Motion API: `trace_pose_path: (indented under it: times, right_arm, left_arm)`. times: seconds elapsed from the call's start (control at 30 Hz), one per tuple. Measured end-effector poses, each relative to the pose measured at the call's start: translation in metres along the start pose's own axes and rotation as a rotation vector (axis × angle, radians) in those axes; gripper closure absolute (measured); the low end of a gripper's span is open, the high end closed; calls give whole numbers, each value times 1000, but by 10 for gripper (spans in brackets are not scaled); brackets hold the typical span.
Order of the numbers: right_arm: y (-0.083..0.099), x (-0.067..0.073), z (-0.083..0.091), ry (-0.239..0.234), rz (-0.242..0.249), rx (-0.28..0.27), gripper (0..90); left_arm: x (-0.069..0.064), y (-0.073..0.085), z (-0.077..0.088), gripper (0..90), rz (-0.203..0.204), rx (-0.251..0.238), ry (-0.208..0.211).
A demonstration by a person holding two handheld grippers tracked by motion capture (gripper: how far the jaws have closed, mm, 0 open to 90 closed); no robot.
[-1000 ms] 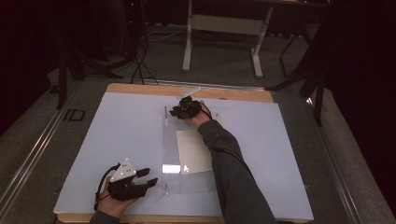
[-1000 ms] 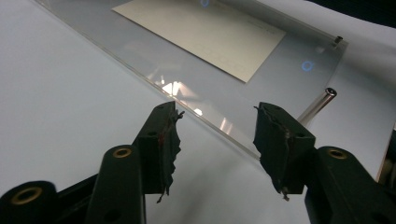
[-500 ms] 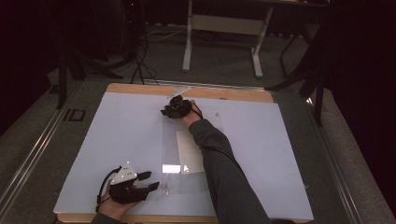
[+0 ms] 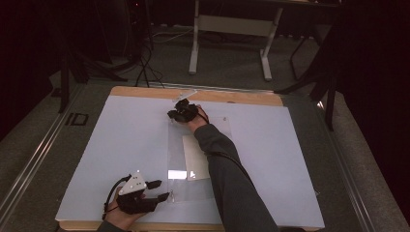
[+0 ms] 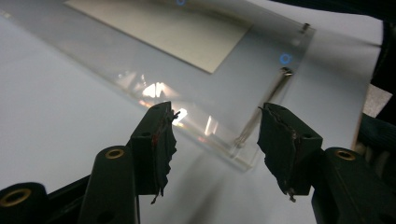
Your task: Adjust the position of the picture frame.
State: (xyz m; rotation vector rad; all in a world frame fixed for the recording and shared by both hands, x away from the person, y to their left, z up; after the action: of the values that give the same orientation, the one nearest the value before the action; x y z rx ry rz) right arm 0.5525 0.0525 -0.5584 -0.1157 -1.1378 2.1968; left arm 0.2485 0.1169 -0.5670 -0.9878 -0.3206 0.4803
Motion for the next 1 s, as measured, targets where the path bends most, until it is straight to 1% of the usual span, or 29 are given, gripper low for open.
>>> trace_pose_path:
  times: [0.1,0.2,0.23,0.3,0.37,0.4,0.43,0.5,0.6,0.63,0.67,0.7,0.77,1.0]
  right_arm:
    - [0,0,0,2,-4,-2,850]
    - [0,0,-1,1,-8,-5,850]
    - [0,0,-1,0,-10,-6,850]
    - [0,0,-1,-2,-14,-6,849]
    - [0,0,-1,-3,-15,-6,847]
    - [0,0,-1,-3,-15,-6,847]
    - [0,0,-1,-6,-16,-5,843]
    - [0,-1,-1,-17,-22,-10,833]
    - [0,-2,-2,-13,-23,-14,815]
    - [1,-2,-3,-7,-23,-13,796]
    - [1,-3,-5,-4,-35,-15,781]
    - [0,-3,-5,-6,-36,-20,778]
    - [1,-3,-7,-12,-41,-17,797]
    - [2,-1,-10,-4,-37,-4,842]
  left_arm:
    - [-3,-1,-5,464,-16,8,20]
    - [-5,-3,-11,495,-17,19,37]
    - [-7,-4,-14,506,-14,15,48]
    - [-10,-6,-21,527,-20,20,70]
    - [-12,-6,-26,537,-27,35,80]
    - [-12,-6,-26,547,-27,35,80]
    - [-13,-5,-31,547,-35,47,80]
    - [-15,-5,-34,584,-44,59,87]
    - [-15,-4,-35,673,-56,72,98]
    - [-16,-4,-36,673,-59,72,105]
    - [-16,-4,-36,714,-58,71,107]
    - [-16,-4,-36,742,-56,73,108]
    - [-15,-4,-36,800,-59,73,98]
    - [-16,-5,-36,815,-78,78,75]
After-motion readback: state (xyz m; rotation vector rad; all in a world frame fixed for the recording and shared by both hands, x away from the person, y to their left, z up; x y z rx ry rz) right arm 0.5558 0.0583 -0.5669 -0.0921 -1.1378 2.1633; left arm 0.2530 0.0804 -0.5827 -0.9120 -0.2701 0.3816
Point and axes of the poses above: each handheld gripper's, and its own axes: z roughly backward along the jaws, y roughly out of its underside, x roughly to its left, the point moved 7 cm from there along -z, roughly forward along the jaws, and after that the axes turned 13 degrees about -z, right-handed, at the moved point
